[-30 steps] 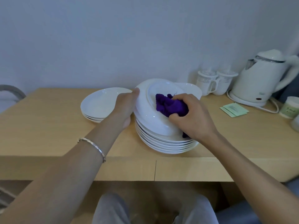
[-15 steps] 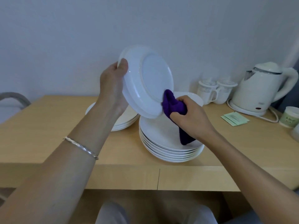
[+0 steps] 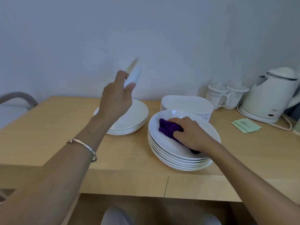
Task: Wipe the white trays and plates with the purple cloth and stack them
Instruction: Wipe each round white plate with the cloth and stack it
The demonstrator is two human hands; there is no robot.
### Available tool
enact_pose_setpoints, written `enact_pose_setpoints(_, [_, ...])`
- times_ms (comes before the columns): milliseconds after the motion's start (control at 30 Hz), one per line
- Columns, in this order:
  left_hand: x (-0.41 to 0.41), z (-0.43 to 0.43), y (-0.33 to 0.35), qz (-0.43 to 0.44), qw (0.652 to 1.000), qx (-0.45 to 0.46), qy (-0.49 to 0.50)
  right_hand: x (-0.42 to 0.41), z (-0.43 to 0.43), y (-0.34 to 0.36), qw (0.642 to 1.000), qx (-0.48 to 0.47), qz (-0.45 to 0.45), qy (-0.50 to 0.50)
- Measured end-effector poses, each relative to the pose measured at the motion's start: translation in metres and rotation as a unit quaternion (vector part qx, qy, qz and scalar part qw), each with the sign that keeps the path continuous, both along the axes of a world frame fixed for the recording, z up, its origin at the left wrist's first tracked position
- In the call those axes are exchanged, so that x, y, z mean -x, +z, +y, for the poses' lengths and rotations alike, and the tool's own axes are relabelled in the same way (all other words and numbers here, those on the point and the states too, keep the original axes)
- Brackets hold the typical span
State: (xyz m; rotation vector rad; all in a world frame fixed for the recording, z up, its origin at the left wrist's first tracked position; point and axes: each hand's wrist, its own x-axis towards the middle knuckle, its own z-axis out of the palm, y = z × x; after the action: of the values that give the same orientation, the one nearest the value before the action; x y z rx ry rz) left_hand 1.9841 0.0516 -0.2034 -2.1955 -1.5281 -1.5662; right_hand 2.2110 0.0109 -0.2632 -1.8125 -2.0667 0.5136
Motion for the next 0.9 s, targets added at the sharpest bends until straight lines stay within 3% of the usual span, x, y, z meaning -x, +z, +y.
enact_pose_setpoints(133, [0.009,0.009,-0.027,0.224,0.974,0.038,0.016,0.001,0.000,-0.001,1.000,-0.016,-0.005,0.004])
enact_pose_setpoints(333, [0.012,0.016,-0.058,0.390,0.917,0.074,0.034,0.000,0.001,-0.003,1.000,-0.015,-0.007,0.003])
enact_pose_setpoints(467, [0.012,0.016,-0.073,0.408,0.907,0.096,0.030,-0.001,0.003,-0.003,1.000,-0.011,0.003,0.009])
enact_pose_setpoints(567, [0.015,0.015,-0.081,0.376,0.924,0.072,0.016,-0.002,0.004,-0.004,1.000,-0.007,0.010,0.015])
enact_pose_setpoints(767, [0.022,0.013,-0.081,0.359,0.919,0.162,0.002,-0.008,0.004,-0.004,0.999,0.009,0.028,0.042])
enact_pose_setpoints(833, [0.021,0.007,-0.080,0.329,0.921,0.209,-0.005,-0.010,0.000,0.003,0.996,0.028,0.041,0.068])
enact_pose_setpoints(900, [0.013,-0.005,-0.081,0.225,0.946,0.231,-0.027,-0.011,-0.007,0.009,0.993,0.040,0.056,0.095])
